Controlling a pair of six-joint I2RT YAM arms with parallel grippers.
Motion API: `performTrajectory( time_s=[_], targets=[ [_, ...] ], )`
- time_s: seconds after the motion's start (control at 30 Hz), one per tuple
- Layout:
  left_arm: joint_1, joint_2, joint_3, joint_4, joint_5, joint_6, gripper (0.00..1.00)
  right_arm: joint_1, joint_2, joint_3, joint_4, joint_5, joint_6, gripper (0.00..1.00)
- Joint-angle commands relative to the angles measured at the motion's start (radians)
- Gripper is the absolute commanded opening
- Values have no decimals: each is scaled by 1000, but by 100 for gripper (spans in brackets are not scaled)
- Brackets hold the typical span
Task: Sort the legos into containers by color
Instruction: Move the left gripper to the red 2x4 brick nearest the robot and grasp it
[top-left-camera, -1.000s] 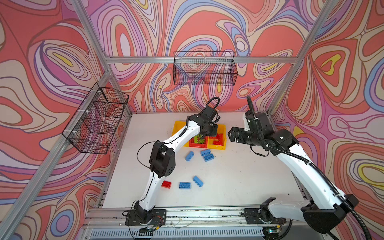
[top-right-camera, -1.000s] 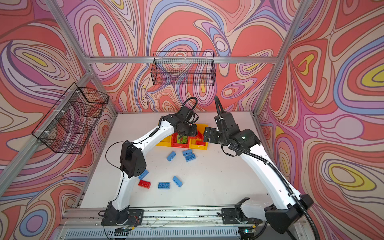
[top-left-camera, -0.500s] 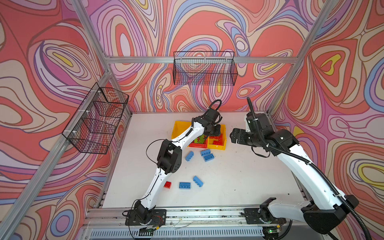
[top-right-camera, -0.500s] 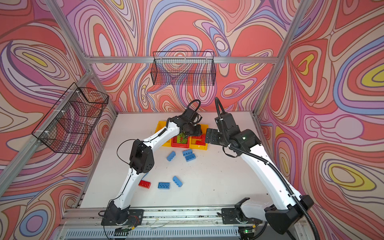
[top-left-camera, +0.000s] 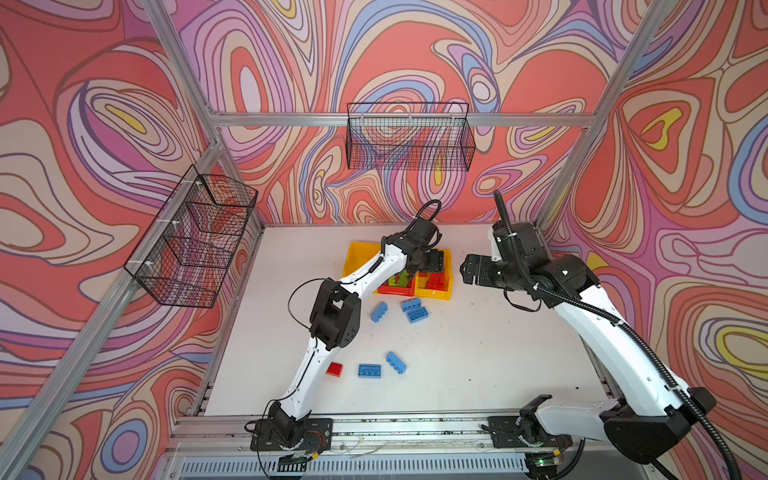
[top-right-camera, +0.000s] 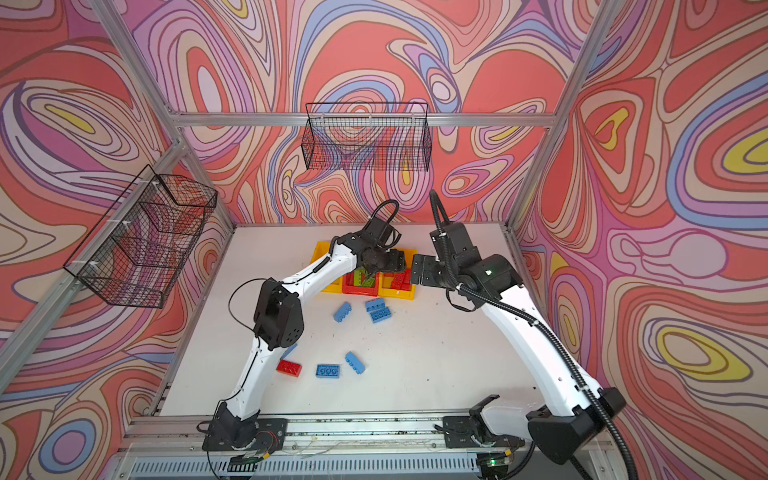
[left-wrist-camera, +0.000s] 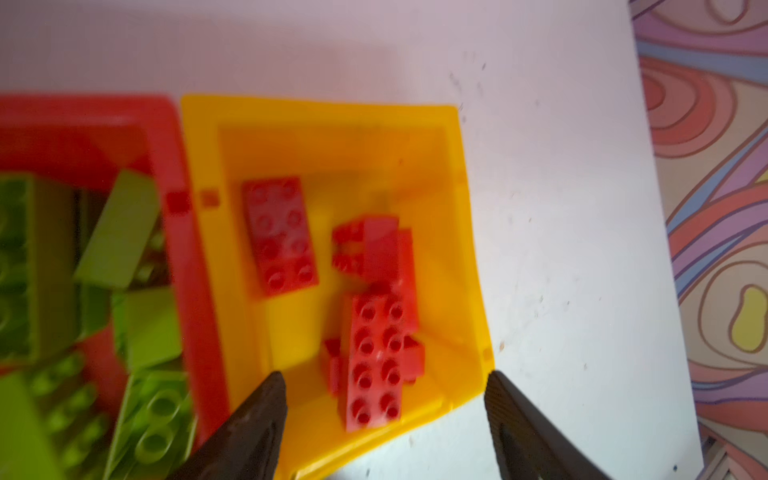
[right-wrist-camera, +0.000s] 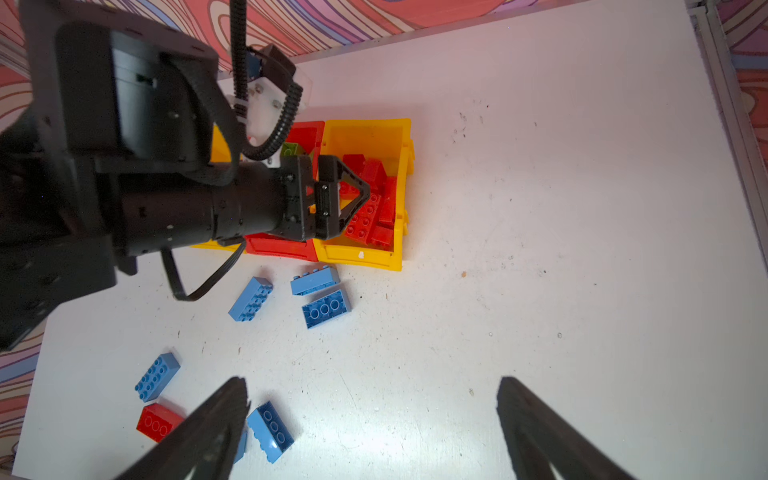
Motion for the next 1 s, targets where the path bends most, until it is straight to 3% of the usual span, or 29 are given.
performTrajectory(
  time_s=[0.0,0.13,0.2,0.47,0.73,0.97],
  targets=[
    [1,-217,-176,-28,-131,-46,77,-4,29,23,0,-44,-49,98],
    [1,-460,-490,-61,-270,-202,75,-4,53,10,26,-83,-75,98],
    [1,-589,-644,-106,-340,-345,74,-3,65,-1,49,-114,-86,98],
    [-11,-1050,-1149,-192,-434,-867,72,-3,145,6,123,-249,-117,98],
    [-92,-1351,-1404,-321,-463,-1213,70,-1,208,30,150,-324,-141,98],
    [-103,-1406,-1510,-263,-451,-1294,71,-2,221,53,141,-347,-140,98]
  ],
)
